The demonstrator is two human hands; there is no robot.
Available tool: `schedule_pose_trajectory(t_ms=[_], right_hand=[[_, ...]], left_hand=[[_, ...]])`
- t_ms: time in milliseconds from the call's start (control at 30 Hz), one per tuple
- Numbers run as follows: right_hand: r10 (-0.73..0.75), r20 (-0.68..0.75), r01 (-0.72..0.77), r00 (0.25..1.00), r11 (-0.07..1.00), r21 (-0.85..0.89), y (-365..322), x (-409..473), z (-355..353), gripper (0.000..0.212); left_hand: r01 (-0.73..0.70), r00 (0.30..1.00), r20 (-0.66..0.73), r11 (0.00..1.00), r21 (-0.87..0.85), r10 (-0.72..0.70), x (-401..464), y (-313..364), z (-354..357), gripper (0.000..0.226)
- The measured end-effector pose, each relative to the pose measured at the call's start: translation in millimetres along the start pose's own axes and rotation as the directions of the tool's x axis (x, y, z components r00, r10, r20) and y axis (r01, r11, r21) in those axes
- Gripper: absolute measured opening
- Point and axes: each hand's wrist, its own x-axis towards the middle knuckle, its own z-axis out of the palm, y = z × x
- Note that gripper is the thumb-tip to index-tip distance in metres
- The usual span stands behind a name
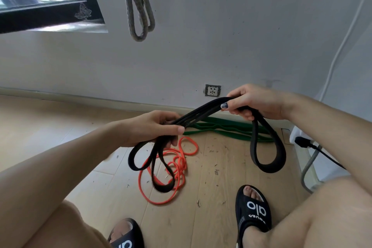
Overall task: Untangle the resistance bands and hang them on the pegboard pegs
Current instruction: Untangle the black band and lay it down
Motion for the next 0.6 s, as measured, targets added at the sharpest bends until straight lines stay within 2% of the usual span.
schedule_pose_trajectory(t_ms=[200,267,333,400,600], right_hand=[[0.051,0.042,-0.051,0.998,0.999,-0.011,8.4,-2.5,-10.0,0.025],[0.063,0.055,-0.062,0.996,0.998,-0.029,11.3,-2.7,-13.3,0.027],[0.067,0.055,-0.065,0.996,0.997,-0.04,14.1,-3.5,-16.4,0.018],[0.08,0.052,-0.077,0.995,0.995,-0.065,16.0,-5.3,-17.2,0.011],[0.123,0.057,-0.106,0.991,0.963,-0.247,24.2,-4.8,-16.6,0.025]], left_hand=[[-0.003,1.0,-0.016,0.998,0.067,0.004,0.4,-7.4,-1.2,0.022],[-0.018,0.999,-0.036,0.996,0.085,0.022,1.4,-7.3,-3.0,0.03],[-0.027,0.999,-0.033,0.992,0.126,0.031,1.6,-6.9,-5.7,0.035],[-0.022,0.999,-0.037,0.983,0.185,0.029,2.0,-8.3,-8.4,0.025],[-0.009,0.993,-0.1,0.908,0.419,0.056,9.9,-14.9,-14.6,0.009]])
